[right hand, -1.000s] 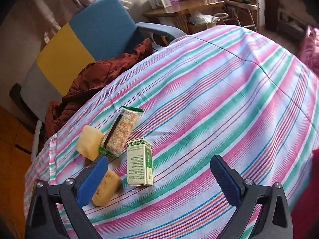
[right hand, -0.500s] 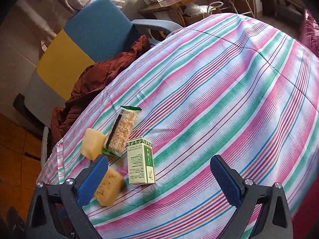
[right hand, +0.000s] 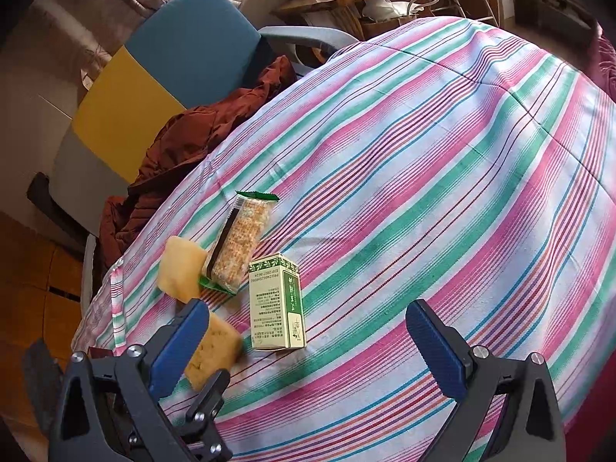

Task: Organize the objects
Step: 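Grasp the large yellow sponge with the left gripper while the right grasps the green-white box, then carry the sponge and green-white box to the tray with both grippers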

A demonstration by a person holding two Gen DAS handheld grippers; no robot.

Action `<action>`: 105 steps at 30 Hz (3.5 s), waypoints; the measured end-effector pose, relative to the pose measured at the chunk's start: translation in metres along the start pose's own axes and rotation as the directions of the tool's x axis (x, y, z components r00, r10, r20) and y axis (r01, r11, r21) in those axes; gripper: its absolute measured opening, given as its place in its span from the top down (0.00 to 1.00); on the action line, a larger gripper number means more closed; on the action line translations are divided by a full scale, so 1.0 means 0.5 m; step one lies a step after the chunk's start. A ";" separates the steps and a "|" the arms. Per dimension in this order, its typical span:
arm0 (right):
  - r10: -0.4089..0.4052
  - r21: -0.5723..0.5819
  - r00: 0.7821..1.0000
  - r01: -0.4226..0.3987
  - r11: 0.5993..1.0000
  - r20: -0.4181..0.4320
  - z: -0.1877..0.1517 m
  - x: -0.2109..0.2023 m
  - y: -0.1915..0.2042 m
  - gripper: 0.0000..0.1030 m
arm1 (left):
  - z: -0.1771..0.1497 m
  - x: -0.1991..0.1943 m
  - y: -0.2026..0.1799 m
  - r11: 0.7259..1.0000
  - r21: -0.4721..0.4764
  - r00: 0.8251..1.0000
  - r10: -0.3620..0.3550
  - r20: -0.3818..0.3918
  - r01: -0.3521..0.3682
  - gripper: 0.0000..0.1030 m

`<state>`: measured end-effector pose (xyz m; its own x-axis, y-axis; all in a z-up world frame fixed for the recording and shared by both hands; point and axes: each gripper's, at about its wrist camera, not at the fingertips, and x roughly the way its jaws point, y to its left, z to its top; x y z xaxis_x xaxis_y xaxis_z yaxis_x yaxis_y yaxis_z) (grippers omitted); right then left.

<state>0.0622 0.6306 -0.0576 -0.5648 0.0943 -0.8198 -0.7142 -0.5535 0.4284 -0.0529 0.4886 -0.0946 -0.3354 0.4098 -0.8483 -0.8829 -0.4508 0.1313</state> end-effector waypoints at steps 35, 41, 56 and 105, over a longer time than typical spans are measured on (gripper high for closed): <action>-0.160 -0.317 0.985 0.130 0.939 -0.069 -0.032 0.130 0.097 0.27 | -0.218 -0.076 0.046 0.963 -0.269 0.995 0.001 0.102 0.027 0.40; -0.191 -0.331 0.979 0.160 0.930 -0.064 -0.028 0.141 0.095 0.46 | -0.217 -0.073 0.046 0.964 -0.264 0.995 0.007 0.100 0.019 0.39; -0.082 -0.358 0.996 0.068 0.931 -0.024 -0.031 0.093 0.116 0.71 | -0.233 -0.220 0.071 0.953 -0.299 0.987 0.090 0.134 -0.046 0.44; 0.182 -0.786 0.942 -0.335 0.519 -0.281 -0.530 0.011 0.657 0.47 | -0.629 -0.522 0.505 0.515 -0.840 0.909 0.411 0.069 -0.170 0.39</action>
<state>-0.0661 0.2297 -0.0221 -0.5461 -0.2450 -0.8011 0.1433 -0.9695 0.1988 -0.0850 0.0180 -0.0013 -0.6906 0.2415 -0.6817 -0.1220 -0.9680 -0.2193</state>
